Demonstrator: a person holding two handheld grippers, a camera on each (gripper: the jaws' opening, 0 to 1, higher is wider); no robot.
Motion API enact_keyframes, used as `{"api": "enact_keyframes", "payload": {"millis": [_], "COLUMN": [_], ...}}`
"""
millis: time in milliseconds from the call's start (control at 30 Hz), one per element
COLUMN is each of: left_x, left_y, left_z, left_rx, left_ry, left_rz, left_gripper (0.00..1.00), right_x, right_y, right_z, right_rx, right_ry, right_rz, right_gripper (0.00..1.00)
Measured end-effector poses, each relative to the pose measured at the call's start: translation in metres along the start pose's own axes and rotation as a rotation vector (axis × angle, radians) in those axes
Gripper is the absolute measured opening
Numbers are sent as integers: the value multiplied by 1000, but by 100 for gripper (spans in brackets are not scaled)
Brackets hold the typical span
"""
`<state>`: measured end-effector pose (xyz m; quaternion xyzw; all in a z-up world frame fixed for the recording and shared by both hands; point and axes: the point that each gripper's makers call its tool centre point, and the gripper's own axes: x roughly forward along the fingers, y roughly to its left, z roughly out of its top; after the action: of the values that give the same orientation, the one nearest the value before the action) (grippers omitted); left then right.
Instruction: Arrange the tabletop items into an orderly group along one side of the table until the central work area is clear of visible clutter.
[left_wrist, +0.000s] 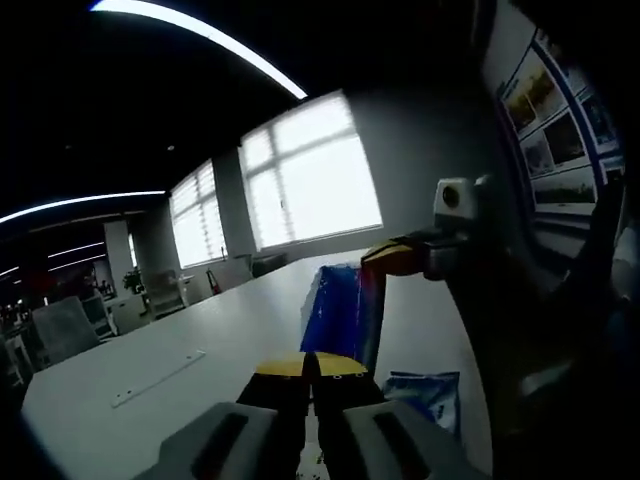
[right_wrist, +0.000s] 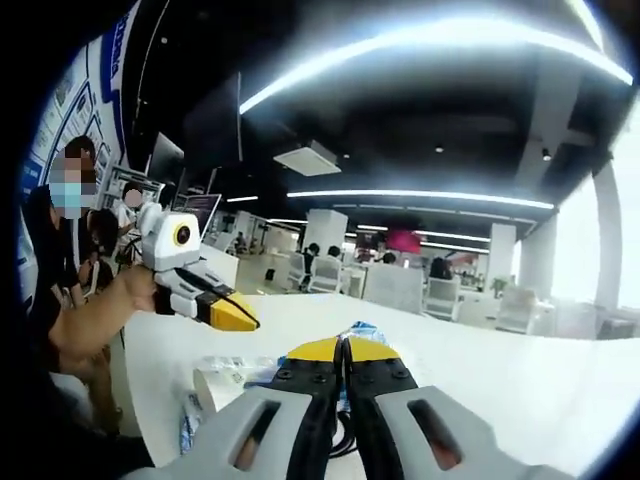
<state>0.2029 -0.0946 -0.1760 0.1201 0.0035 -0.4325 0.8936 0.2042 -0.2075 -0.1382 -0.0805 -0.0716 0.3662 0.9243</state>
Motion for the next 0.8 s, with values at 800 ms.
{"api": "enact_keyframes", "payload": {"millis": [800], "left_x": [9], "left_y": [-15], "left_z": [-24], "left_rx": [-432], "left_ry": [-34], "left_rz": [-168], "left_gripper": [28], "right_x": [2], "right_y": [5], "right_z": [13], "right_rx": [-40], "right_ry": [-41], "right_rz": [-7], "right_gripper": [0]}}
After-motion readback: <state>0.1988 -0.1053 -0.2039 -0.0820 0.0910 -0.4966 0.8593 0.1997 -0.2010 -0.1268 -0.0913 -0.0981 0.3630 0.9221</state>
